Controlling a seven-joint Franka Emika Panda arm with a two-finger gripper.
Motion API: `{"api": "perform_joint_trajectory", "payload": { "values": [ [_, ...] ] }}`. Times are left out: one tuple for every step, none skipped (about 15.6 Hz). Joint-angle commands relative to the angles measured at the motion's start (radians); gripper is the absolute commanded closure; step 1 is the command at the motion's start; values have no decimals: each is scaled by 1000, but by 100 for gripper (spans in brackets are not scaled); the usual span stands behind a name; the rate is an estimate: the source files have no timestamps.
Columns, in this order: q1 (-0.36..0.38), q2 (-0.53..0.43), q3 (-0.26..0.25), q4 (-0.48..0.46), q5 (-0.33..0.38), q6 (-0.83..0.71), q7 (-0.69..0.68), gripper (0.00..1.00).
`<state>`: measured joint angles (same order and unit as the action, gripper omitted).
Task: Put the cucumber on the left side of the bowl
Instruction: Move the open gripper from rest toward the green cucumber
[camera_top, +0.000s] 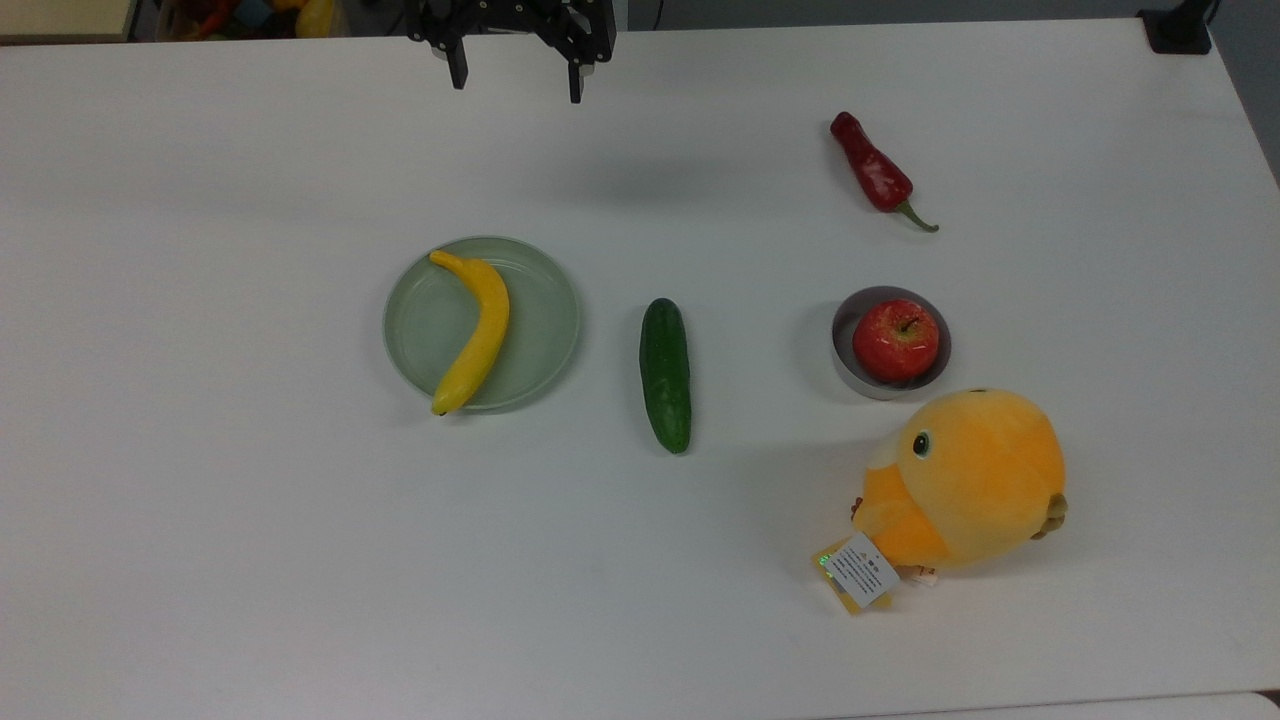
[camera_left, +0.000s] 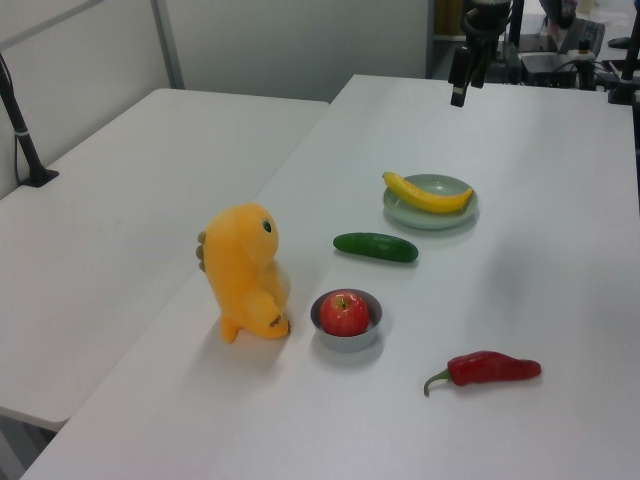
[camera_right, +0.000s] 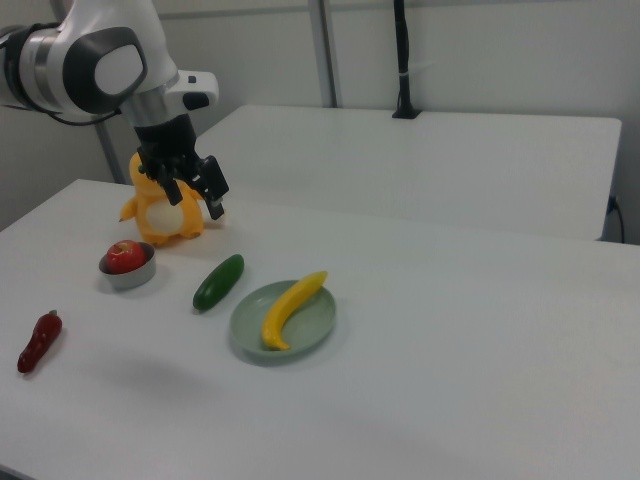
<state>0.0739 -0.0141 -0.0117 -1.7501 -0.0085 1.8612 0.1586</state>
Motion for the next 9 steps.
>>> {"api": "perform_joint_trajectory", "payload": {
  "values": [
    [20, -32, -19, -2, 22, -22, -25, 0],
    [20, -33, -21, -2, 22, -25, -31, 0],
    [20, -32, -21, -5, 21, -25, -31, 0],
    [18, -30, -21, -6, 21, -22, -33, 0],
    [18, -29, -21, -6, 21, -20, -31, 0],
    [18, -29, -22, -6, 22, -22, -28, 0],
    [18, -30, -22, -6, 21, -22, -25, 0],
    [20, -29, -22, -6, 21, -22, -24, 0],
    [21, -29, -22, -11, 22, -20, -22, 0]
  ]
}}
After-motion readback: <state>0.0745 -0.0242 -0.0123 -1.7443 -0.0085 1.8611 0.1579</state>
